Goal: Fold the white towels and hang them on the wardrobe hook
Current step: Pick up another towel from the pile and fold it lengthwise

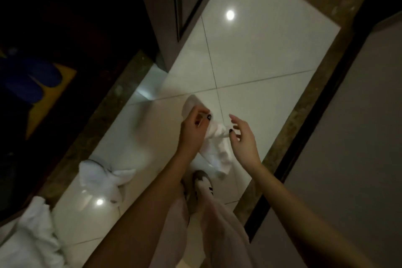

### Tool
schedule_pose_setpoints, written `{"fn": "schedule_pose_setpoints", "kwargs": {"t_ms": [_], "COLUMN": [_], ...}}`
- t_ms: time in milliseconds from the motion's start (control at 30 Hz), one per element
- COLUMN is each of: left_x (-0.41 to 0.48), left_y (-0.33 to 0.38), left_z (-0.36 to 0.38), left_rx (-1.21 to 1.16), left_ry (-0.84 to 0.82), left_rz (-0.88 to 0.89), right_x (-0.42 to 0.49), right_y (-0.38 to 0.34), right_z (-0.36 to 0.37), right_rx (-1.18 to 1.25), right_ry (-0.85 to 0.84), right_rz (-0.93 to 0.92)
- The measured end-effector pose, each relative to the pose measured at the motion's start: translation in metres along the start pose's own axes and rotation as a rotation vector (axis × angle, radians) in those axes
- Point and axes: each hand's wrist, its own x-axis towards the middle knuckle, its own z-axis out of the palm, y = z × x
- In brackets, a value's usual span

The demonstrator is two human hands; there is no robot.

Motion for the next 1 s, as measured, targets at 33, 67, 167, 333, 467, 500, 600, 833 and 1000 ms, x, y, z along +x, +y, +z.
{"fn": "schedule_pose_setpoints", "kwargs": {"t_ms": [33, 67, 167, 333, 467, 500, 600, 833, 1000], "left_x": [-0.012, -0.025, -0.065, -0.121, -0.157, -0.165, -0.191, -0.252, -0.280], "left_y": [0.030, 0.060, 0.143, 0.268, 0.349, 0.366, 0.408, 0.451, 0.464], "left_z": [-0.009, -0.018, -0.049, -0.117, -0.184, -0.199, -0.240, -0.316, -0.342], "left_rx": [0.010, 0.012, 0.015, 0.048, 0.045, 0.051, 0.062, -0.139, -0.175], "left_ry": [-0.044, -0.081, -0.147, -0.099, 0.011, 0.037, 0.124, 0.523, 0.624], "left_rz": [0.032, 0.057, 0.129, 0.272, 0.370, 0.389, 0.443, 0.518, 0.514], "right_x": [-0.009, -0.017, -0.044, -0.091, -0.122, -0.131, -0.159, -0.220, -0.252], "right_y": [-0.032, -0.063, -0.152, -0.266, -0.340, -0.358, -0.419, -0.568, -0.622], "right_z": [-0.018, -0.035, -0.078, -0.127, -0.154, -0.160, -0.178, -0.218, -0.213], "right_rx": [0.067, 0.115, 0.151, 0.024, -0.043, -0.004, 0.073, -0.082, -0.025], "right_ry": [-0.012, -0.038, -0.171, -0.247, -0.186, -0.182, -0.137, -0.344, -0.350], "right_rz": [-0.042, -0.075, -0.150, -0.316, -0.383, -0.404, -0.485, -0.712, -0.859]}}
